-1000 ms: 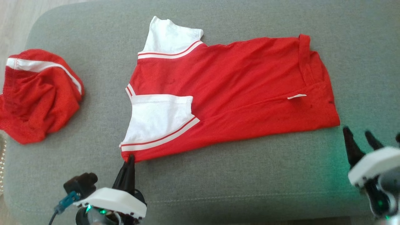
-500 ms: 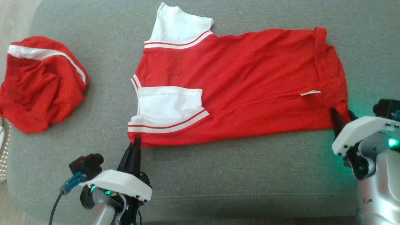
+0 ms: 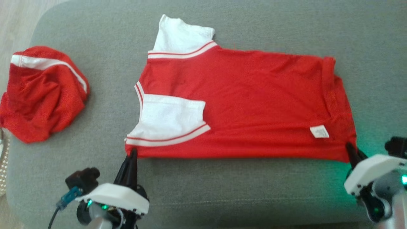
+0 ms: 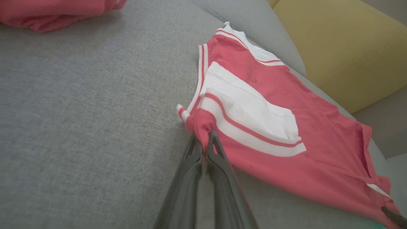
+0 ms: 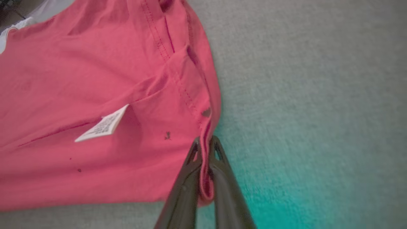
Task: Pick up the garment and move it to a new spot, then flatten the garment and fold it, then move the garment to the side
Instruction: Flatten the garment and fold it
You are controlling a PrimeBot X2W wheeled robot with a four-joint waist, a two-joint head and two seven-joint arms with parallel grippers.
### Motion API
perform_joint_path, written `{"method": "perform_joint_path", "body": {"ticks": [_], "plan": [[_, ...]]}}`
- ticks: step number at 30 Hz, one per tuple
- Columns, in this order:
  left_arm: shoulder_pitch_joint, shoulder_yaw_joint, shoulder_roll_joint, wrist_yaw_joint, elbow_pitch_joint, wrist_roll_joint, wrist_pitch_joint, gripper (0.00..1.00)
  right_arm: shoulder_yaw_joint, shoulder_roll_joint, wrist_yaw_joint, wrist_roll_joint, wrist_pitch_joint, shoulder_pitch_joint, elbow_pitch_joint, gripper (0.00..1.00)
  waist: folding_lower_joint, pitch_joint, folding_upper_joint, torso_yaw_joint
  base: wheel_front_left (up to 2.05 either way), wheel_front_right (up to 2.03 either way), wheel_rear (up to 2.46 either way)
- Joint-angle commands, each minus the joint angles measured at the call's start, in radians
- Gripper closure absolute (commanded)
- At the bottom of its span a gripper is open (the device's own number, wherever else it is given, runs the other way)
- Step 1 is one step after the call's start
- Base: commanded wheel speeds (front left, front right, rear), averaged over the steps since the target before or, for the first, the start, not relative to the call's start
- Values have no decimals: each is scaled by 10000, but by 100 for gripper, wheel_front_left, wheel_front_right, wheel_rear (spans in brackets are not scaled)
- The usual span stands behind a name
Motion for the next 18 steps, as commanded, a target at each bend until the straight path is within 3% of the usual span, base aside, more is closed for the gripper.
{"method": "perform_joint_path", "body": {"ticks": [1,6,13,14,15,16,18], "plan": [[-13,466,246,73,-324,-103,-137,100,73,-276,-6,107,59,93,-552,100,0,-97,0,-95,0,0,0],[381,482,349,314,-546,-191,129,100,-15,-282,-6,294,421,623,-1246,100,0,-186,0,-299,0,0,0],[764,311,389,1137,-1000,-51,828,100,-79,-221,-6,443,757,713,-1315,100,0,-235,0,-383,0,0,0],[791,291,411,1249,-1048,-21,932,100,-121,-215,-6,366,759,720,-1315,47,0,-228,0,-388,0,0,0],[807,283,450,1366,-1092,22,1023,70,-169,-206,-6,273,746,726,-1328,0,0,-223,0,-394,0,0,0],[811,293,506,1485,-1147,84,1079,0,-253,-191,-6,179,702,722,-1380,0,0,-220,0,-399,0,0,0],[802,325,650,1694,-1319,237,1137,0,-406,-175,-6,-85,589,708,-1562,0,0,-209,0,-411,0,0,0]]}}
